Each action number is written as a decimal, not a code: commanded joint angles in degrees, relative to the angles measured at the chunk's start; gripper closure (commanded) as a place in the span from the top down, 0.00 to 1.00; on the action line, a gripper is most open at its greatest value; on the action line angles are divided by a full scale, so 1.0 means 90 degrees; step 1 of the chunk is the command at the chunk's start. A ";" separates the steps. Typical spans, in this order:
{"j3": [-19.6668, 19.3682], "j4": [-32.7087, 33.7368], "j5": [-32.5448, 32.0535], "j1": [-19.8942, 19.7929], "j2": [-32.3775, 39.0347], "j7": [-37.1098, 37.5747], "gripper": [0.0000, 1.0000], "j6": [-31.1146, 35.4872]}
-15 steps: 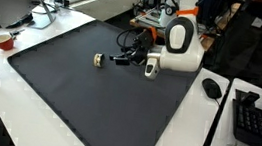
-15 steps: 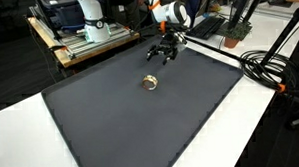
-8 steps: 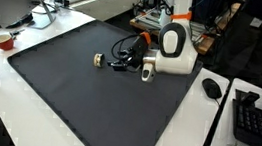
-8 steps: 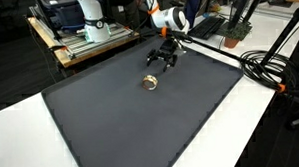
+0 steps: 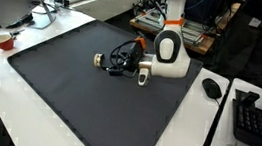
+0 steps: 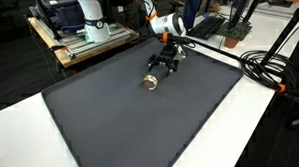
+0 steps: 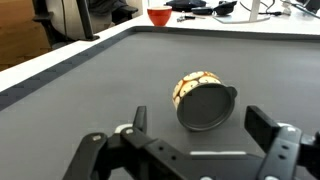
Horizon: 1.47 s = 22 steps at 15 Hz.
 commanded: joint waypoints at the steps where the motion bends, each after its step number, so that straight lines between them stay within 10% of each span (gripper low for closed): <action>1: -0.0077 0.0384 -0.0265 0.0002 0.0362 -0.0279 0.99 -0.0114; 9: -0.0041 0.0663 -0.0169 -0.0133 0.0461 -0.0587 0.58 0.0061; 17: -0.0034 0.0784 -0.0026 -0.0463 0.0459 -0.0919 0.60 0.0625; 22: -0.0044 0.0759 -0.0001 -0.0488 0.0462 -0.0985 0.17 0.0745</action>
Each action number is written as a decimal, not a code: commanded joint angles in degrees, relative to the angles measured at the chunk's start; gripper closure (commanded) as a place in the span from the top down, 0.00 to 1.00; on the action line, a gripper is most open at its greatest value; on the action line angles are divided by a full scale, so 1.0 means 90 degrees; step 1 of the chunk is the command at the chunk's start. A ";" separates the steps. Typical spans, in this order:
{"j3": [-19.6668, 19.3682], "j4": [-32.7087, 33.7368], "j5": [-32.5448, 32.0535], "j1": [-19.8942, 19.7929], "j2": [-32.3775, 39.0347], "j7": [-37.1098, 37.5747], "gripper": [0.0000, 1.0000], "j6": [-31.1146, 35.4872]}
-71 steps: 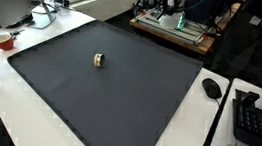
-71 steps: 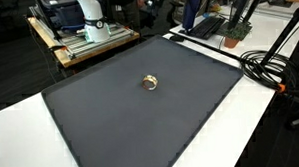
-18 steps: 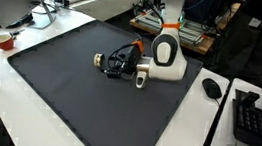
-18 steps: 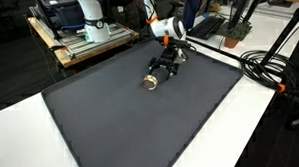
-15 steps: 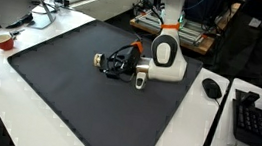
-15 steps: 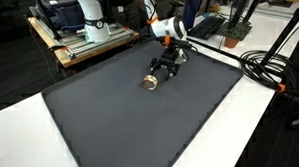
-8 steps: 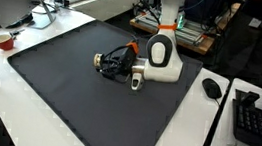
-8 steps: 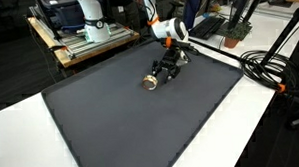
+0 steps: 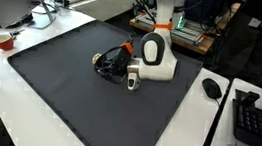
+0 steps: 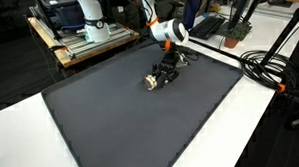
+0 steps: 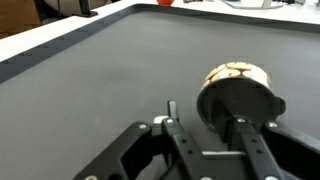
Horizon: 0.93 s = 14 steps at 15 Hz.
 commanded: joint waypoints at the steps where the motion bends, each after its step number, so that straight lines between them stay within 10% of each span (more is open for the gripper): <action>1: 0.0028 0.0116 0.0114 -0.0039 0.0087 -0.0209 0.09 0.0086; 7: 0.0056 0.0129 0.0195 -0.0009 0.0104 -0.0217 0.00 0.0026; 14: 0.0057 0.0060 0.0478 -0.0012 0.0057 -0.0214 0.47 -0.0089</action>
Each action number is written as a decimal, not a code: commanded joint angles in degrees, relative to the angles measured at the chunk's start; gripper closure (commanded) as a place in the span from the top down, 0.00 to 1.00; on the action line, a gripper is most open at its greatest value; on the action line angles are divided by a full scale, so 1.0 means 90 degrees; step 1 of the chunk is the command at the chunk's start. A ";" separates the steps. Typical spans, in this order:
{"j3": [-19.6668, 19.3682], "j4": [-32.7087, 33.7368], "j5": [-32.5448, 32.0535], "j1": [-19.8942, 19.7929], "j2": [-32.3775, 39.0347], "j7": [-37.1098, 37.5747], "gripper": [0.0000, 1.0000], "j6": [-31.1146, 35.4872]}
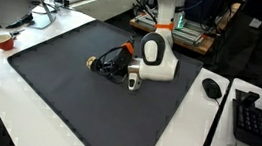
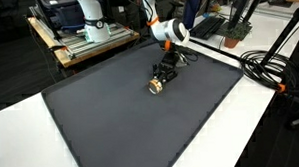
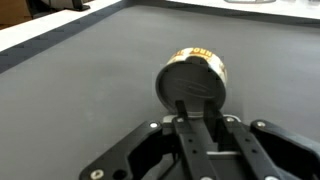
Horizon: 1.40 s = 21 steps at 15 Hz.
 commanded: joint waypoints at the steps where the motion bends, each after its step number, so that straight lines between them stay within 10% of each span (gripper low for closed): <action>1: 0.0018 0.0047 0.0244 -0.0009 0.0060 -0.0162 0.55 -0.0107; 17: -0.0076 0.0188 0.0712 -0.0090 0.0083 -0.0098 0.62 -0.0475; 21: -0.0046 0.0187 0.0709 -0.0050 0.0113 -0.0078 0.31 -0.0516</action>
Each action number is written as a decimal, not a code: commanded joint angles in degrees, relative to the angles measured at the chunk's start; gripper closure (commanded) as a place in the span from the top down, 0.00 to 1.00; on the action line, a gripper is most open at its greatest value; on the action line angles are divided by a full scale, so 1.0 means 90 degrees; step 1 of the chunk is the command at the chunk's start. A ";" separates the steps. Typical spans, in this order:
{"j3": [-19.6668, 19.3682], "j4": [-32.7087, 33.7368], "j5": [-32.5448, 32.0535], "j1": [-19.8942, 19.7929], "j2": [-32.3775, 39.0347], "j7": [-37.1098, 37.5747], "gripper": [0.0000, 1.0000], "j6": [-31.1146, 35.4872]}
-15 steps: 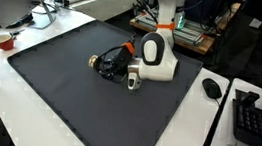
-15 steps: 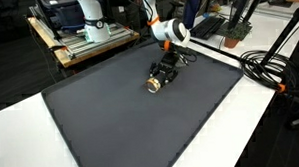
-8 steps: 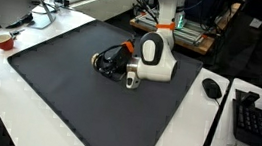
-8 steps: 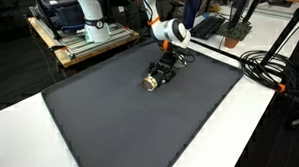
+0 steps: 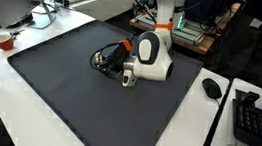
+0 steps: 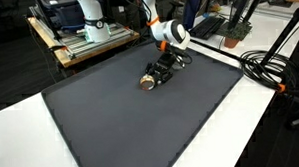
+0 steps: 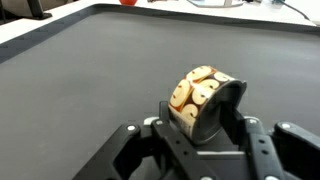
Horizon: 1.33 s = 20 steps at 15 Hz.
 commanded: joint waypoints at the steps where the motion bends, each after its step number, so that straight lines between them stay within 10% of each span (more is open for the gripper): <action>1: 0.0047 0.0146 0.0144 0.0041 0.0112 -0.0081 0.24 -0.0149; 3: 0.0061 0.0116 0.0134 0.0063 0.0109 -0.0076 0.09 -0.0140; 20: 0.0090 0.0144 0.0206 0.0087 0.0048 -0.0044 0.08 -0.0193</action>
